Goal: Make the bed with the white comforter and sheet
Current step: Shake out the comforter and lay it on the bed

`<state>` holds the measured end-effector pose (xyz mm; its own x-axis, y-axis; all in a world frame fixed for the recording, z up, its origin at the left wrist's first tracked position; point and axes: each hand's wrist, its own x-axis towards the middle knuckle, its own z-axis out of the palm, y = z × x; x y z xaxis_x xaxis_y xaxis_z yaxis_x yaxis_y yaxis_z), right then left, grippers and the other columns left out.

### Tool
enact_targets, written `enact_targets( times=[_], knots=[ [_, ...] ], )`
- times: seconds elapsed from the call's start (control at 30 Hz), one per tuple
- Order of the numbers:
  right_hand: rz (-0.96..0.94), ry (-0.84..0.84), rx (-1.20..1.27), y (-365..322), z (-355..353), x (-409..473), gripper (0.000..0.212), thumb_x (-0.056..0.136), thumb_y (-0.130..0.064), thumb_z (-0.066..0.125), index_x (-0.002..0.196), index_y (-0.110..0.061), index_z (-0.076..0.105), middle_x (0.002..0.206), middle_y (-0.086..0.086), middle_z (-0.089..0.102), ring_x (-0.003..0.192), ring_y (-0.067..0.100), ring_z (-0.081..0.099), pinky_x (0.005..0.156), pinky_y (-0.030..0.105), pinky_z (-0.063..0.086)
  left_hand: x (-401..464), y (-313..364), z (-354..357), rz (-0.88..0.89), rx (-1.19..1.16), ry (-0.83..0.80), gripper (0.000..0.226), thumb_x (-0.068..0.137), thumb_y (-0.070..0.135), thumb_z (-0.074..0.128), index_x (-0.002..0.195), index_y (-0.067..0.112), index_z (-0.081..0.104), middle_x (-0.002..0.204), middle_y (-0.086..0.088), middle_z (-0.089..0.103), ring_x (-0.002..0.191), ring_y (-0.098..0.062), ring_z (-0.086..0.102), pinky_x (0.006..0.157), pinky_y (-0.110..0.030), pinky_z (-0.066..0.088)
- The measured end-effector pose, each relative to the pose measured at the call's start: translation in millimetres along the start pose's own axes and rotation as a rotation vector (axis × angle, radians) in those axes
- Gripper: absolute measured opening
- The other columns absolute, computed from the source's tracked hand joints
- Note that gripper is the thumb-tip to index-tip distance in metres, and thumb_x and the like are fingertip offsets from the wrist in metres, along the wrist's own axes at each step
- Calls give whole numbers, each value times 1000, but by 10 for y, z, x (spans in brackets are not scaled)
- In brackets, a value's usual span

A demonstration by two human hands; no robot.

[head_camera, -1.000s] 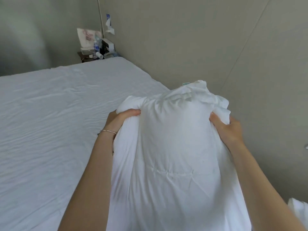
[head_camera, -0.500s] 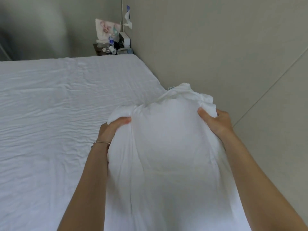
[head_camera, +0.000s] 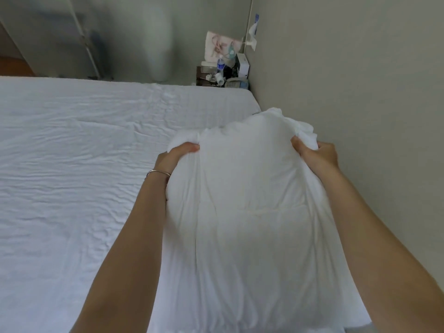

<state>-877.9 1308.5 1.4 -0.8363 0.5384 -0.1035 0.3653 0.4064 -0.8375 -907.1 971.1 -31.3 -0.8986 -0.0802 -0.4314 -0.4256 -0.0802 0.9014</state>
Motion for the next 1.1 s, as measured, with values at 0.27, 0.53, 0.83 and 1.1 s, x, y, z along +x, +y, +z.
enact_targets(
  times=[0.27,0.53,0.83,1.1],
  knots=[
    [-38,-68,-112,-271,585,1682,72,56,-84,62,96,-24,68,101,0,69,95,26,65,90,42,52,1489,437,348,21,109,104,85,44,56,86,117,20,62,108,2,68,94,-19,66,85,-35,52],
    [68,-415,-547,1007,1961,2431,97,62,-96,33,144,-62,-5,162,-6,-15,149,27,-11,115,61,-6,2772,-751,998,-145,753,241,131,42,95,56,144,53,-15,160,-8,3,144,-35,16,109,-66,19],
    [-61,-261,-682,1399,2496,2744,94,59,-100,26,140,-66,-7,161,-9,-15,149,27,-10,114,62,-7,3299,-1124,926,-162,771,329,129,42,97,54,143,54,-14,159,-5,8,141,-34,23,105,-61,23],
    [-215,-129,-796,1399,2362,2278,92,72,-91,23,147,-52,-13,158,-3,-27,146,28,-20,114,62,-11,2871,-962,832,-185,597,406,155,36,85,73,150,29,-15,147,-12,36,136,-31,33,107,-50,30]
  ],
)
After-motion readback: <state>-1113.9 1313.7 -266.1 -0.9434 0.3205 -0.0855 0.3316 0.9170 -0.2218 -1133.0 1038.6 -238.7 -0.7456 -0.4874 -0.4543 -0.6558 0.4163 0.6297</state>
